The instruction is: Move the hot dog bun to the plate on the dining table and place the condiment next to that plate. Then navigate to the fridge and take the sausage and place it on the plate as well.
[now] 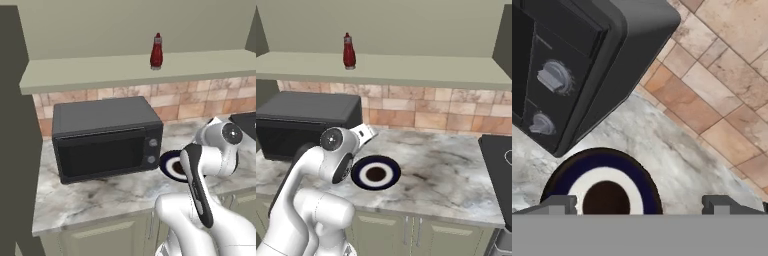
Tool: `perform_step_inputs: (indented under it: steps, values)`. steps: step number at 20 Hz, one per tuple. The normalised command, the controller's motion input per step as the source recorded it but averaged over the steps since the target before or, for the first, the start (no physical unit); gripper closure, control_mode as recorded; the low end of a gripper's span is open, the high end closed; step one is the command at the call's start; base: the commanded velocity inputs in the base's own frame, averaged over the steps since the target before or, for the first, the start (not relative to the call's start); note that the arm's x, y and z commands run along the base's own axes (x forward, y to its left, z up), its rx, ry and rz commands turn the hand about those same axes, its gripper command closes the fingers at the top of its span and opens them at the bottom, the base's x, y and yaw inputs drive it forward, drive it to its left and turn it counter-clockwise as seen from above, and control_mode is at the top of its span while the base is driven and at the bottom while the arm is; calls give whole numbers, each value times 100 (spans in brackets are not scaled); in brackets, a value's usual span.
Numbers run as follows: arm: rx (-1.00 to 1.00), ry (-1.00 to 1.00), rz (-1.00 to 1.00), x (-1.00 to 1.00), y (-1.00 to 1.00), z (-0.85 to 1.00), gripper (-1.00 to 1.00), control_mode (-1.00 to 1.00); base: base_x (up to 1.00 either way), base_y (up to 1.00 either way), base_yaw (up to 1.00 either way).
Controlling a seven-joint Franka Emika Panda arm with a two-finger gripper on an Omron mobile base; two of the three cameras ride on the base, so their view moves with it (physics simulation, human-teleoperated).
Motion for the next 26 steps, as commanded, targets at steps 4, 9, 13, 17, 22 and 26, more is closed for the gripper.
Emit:
perform_step_inputs:
  steps: [4,9,13,17,22,26]
  values:
    - [0,0,0,0,0,0,-100,100,70,-15,13]
    - [0,0,0,0,0,0,-100,100,62,-2,1]
    - [0,-6,0,7,0,6,-100,-100,36,0,0]
    - [0,-38,-1,7,0,60,-100,-100,0,0,0]
    - [0,-21,-9,-5,-11,73,-100,-100,0,0,0]
    - [0,-7,-10,-10,-10,77,-100,-100,0,0,0]
